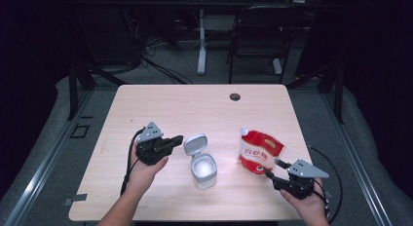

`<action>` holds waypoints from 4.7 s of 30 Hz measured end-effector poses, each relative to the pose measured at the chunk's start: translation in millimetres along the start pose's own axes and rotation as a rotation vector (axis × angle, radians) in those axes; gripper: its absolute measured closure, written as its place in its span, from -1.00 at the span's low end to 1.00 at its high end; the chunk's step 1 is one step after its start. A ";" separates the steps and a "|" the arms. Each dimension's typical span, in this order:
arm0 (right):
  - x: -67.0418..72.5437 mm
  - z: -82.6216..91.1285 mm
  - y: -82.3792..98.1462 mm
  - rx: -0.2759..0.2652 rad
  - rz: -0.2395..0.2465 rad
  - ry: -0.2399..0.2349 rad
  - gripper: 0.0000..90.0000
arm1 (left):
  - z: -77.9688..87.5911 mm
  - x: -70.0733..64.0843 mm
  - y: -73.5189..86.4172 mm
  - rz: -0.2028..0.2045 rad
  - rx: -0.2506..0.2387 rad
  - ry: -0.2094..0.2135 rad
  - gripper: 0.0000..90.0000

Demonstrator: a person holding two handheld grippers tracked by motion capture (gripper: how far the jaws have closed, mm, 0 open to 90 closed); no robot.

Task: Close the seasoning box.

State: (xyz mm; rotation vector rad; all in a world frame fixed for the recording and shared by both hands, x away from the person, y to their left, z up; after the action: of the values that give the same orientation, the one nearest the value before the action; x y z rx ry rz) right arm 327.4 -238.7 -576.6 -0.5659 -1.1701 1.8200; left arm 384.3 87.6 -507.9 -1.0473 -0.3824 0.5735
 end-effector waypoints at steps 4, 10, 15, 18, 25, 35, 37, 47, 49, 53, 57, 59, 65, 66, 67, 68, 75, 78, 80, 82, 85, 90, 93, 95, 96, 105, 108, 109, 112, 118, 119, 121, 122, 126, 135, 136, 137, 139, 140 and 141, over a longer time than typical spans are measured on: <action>1.0 -1.6 1.2 -0.001 -0.009 -0.009 0.02 | -1.6 -0.6 1.9 0.003 0.007 0.007 1.00; 0.4 -0.8 1.6 -0.001 -0.007 -0.010 0.02 | -1.9 -2.4 1.9 0.005 0.006 0.015 1.00; 0.3 -0.7 2.5 0.001 -0.008 -0.015 0.02 | -3.1 -5.5 2.3 0.003 0.007 0.024 1.00; 0.4 -0.7 2.7 0.002 -0.007 -0.015 0.01 | -2.8 -6.0 2.2 0.003 0.006 0.027 1.00; 0.6 0.1 2.9 0.000 -0.012 -0.024 0.01 | -3.3 -8.8 2.1 -0.001 0.008 0.034 1.00; 0.2 0.1 3.5 0.003 -0.010 -0.022 0.01 | -5.4 -17.6 2.0 -0.015 0.016 0.053 1.00; -0.1 0.4 3.8 0.006 -0.010 -0.022 0.01 | -6.0 -21.6 1.9 -0.023 0.019 0.063 1.00; -0.4 0.5 4.2 0.005 -0.014 -0.022 0.01 | -8.9 -34.0 2.8 -0.042 0.029 0.091 1.00; -0.4 0.3 4.3 0.004 -0.014 -0.021 0.01 | -8.9 -36.1 3.2 -0.047 0.032 0.096 1.00; -0.4 0.2 4.7 0.007 -0.011 -0.020 0.01 | -10.2 -41.0 3.8 -0.048 0.034 0.114 1.00; -0.3 -0.1 4.7 0.003 -0.017 -0.020 0.01 | -10.4 -41.5 4.1 -0.047 0.033 0.115 0.98; -0.3 -0.1 4.9 0.004 -0.017 -0.020 0.01 | -10.3 -41.1 4.5 -0.046 0.032 0.114 0.97; -0.7 -0.1 5.1 0.003 -0.017 -0.018 0.01 | -9.4 -38.9 5.9 -0.040 0.032 0.114 0.96; -0.7 -0.2 5.1 0.003 -0.016 -0.018 0.01 | -8.9 -38.0 5.8 -0.039 0.032 0.112 0.96; -0.7 -0.2 5.2 0.004 -0.016 -0.018 0.01 | -8.5 -36.8 5.9 -0.039 0.032 0.108 0.95; -0.7 -0.2 5.2 0.004 -0.016 -0.018 0.01 | -8.5 -36.8 5.9 -0.039 0.032 0.108 0.95; -1.3 0.1 5.6 0.006 -0.018 -0.018 0.01 | -7.1 -25.5 7.8 -0.033 0.035 0.068 0.90; -1.8 0.5 5.5 0.005 -0.018 -0.015 0.01 | -6.9 -22.9 7.8 -0.029 0.036 0.055 0.88; -2.1 0.6 5.5 0.005 -0.018 -0.013 0.01 | -7.8 -21.6 7.7 -0.027 0.041 0.051 0.87; -2.7 0.8 5.7 0.007 -0.020 -0.006 0.01 | -9.9 -20.6 7.0 -0.028 0.042 0.045 0.85; -2.8 1.3 5.7 0.007 -0.018 -0.003 0.00 | -12.5 -16.4 7.2 -0.026 0.048 0.027 0.77; -4.0 2.5 5.9 0.009 -0.015 0.001 0.00 | -8.8 -5.7 10.4 -0.051 0.075 -0.021 0.56; -4.5 2.7 6.2 0.010 -0.015 0.002 0.00 | -3.4 1.9 14.2 -0.048 0.076 -0.043 0.36; -4.5 2.7 5.7 0.005 -0.017 0.003 0.00 | 0.5 8.3 17.9 -0.038 0.072 -0.059 0.25; -4.5 2.8 5.8 0.007 -0.016 0.004 0.00 | 2.3 11.6 20.0 -0.031 0.072 -0.071 0.19; -3.5 2.4 5.6 0.009 -0.010 0.006 0.00 | 17.8 34.3 42.7 0.015 0.087 -0.121 -0.01; -3.4 2.4 5.8 0.009 -0.009 0.004 0.00 | 21.3 37.3 47.7 0.023 0.093 -0.120 -0.02; -3.5 2.2 5.8 0.009 -0.009 0.006 0.00 | 22.8 38.7 50.3 0.029 0.095 -0.122 -0.02; -3.8 2.3 6.1 0.011 -0.006 0.009 0.00 | 27.8 41.7 59.2 0.041 0.109 -0.128 -0.03; -3.9 1.8 7.7 0.026 0.001 0.012 0.00 | 31.0 38.0 82.5 0.075 0.131 -0.117 -0.03; -3.9 1.8 7.7 0.026 0.001 0.012 0.00 | 31.0 38.0 82.5 0.075 0.131 -0.117 -0.03; -3.5 0.8 8.0 0.024 -0.002 0.013 -0.01 | 29.3 36.2 88.0 0.069 0.132 -0.118 -0.03; -3.1 0.1 8.3 0.022 -0.005 0.009 -0.01 | 28.6 36.5 89.8 0.072 0.132 -0.118 -0.03; -3.2 -0.4 9.6 0.032 -0.003 0.007 -0.01 | 26.0 38.2 96.6 0.086 0.140 -0.124 -0.03; -2.6 -2.9 12.8 0.047 0.004 0.003 -0.01 | 21.5 43.0 117.1 0.070 0.176 -0.141 -0.03; -2.3 -3.0 12.9 0.047 0.004 0.003 -0.01 | 21.8 43.0 117.6 0.071 0.175 -0.141 -0.03; -2.3 -3.0 12.9 0.047 0.004 0.003 -0.01 | 21.8 43.0 117.6 0.071 0.175 -0.141 -0.03; -1.9 -4.0 14.1 0.053 0.006 0.000 -0.01 | 22.2 43.6 118.1 0.070 0.163 -0.147 -0.03; -1.9 -4.0 14.1 0.053 0.006 0.000 -0.01 | 22.2 43.4 118.5 0.076 0.160 -0.147 -0.03; -2.6 -4.5 15.7 0.063 0.008 -0.002 -0.01 | 21.7 43.7 119.8 0.083 0.155 -0.147 -0.03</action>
State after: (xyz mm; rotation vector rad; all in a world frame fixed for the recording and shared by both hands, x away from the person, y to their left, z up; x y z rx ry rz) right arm 325.4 -241.5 -592.8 -0.5334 -1.1088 1.8579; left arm 375.9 174.4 -603.4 -0.8775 -0.4176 0.7452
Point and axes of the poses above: each handheld gripper's, and its own axes: z roughly backward along the jaws, y roughly out of its underside, x roughly to its left, the point moved 9 cm from there along -z, roughly forward along the jaws, and after that the axes turned 9 degrees about -z, right-handed, at the moved point
